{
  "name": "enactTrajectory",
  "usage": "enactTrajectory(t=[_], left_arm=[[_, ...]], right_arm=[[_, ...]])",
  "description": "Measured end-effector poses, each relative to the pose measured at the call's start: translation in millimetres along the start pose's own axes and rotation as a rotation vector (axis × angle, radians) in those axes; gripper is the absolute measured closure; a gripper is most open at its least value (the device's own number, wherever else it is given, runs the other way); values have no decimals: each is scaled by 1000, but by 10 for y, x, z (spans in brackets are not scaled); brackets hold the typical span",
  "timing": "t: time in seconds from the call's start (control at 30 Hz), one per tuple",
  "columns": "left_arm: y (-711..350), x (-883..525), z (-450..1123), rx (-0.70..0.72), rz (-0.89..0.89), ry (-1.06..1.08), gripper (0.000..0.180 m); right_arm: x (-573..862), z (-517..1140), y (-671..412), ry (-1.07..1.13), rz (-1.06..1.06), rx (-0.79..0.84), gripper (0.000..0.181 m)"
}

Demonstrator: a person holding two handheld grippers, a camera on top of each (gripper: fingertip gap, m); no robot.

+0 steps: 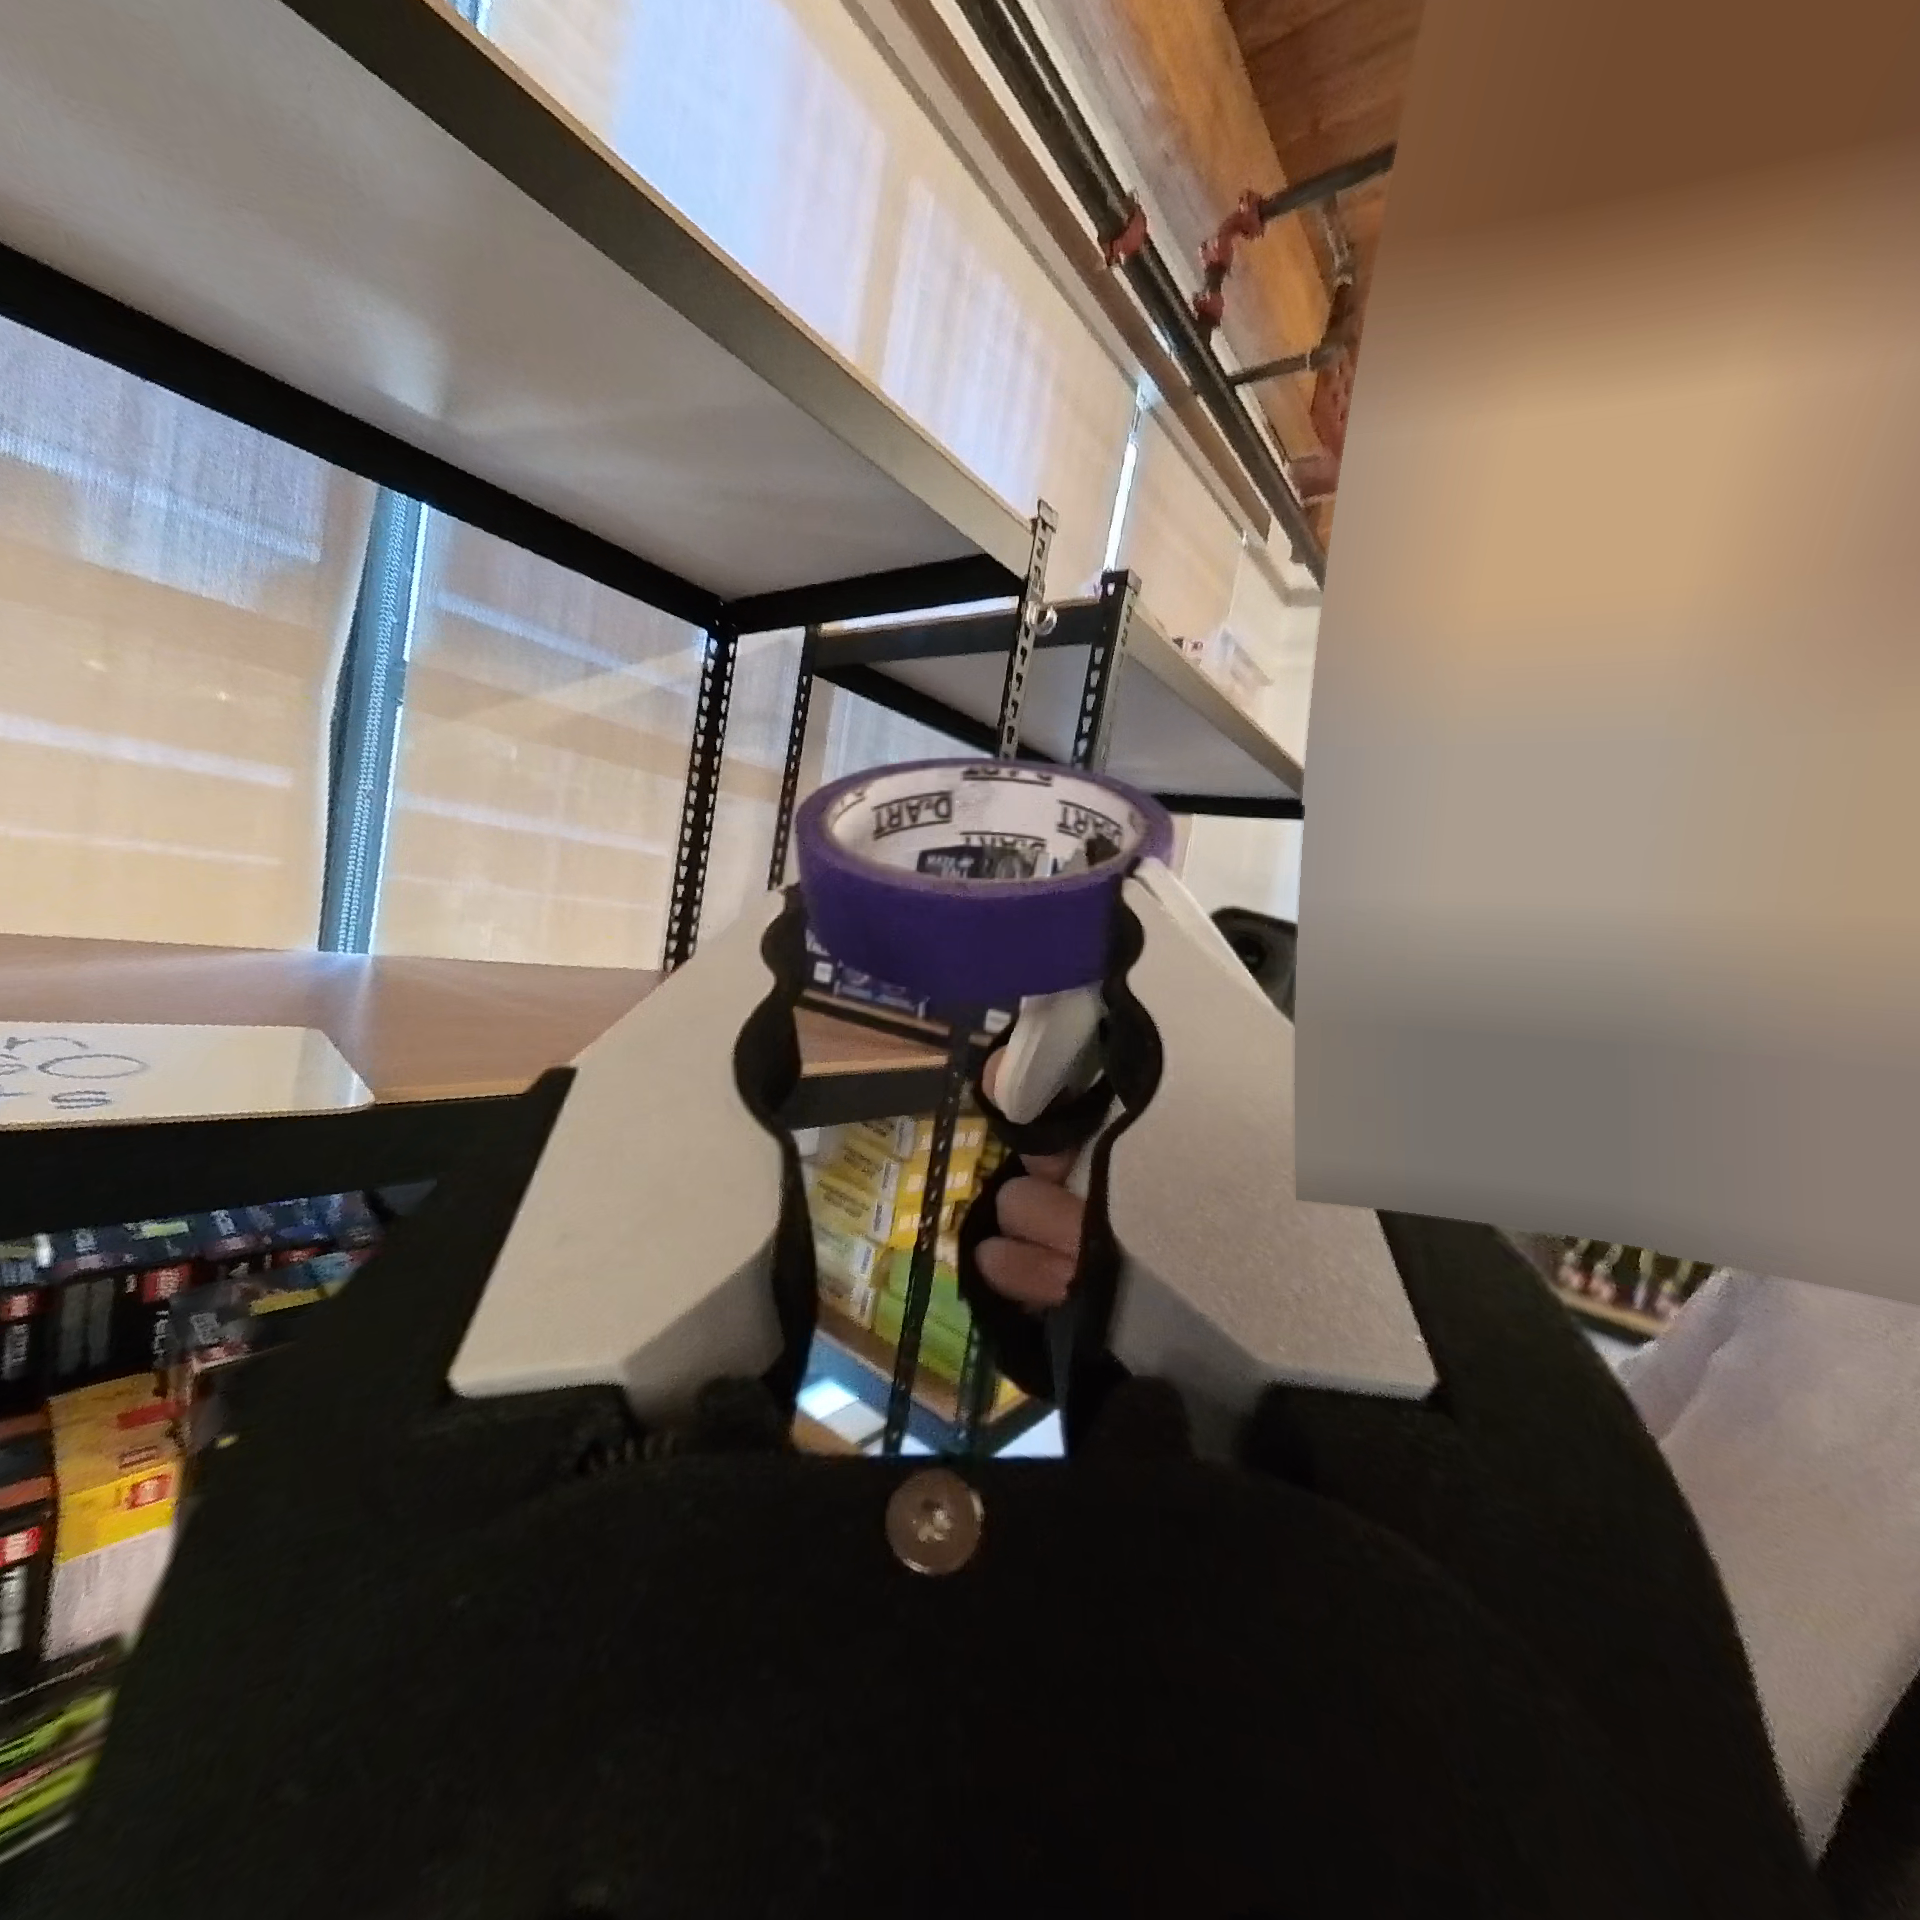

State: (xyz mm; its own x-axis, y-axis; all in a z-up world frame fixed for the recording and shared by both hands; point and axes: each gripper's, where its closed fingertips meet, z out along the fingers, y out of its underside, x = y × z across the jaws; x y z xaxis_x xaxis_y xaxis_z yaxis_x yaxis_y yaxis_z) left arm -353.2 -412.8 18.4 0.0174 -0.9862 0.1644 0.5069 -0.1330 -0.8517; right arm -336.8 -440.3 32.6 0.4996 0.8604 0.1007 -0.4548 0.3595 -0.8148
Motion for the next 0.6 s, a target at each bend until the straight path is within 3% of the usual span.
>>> enactTrajectory(t=[0.27,0.6], left_arm=[[46,11,28,24,-250,36,122],[116,-28,54,2,-339,54,119]], right_arm=[[-231,75,33,-32,-298,-40,173],[-206,51,44,-34,-264,-27,173]])
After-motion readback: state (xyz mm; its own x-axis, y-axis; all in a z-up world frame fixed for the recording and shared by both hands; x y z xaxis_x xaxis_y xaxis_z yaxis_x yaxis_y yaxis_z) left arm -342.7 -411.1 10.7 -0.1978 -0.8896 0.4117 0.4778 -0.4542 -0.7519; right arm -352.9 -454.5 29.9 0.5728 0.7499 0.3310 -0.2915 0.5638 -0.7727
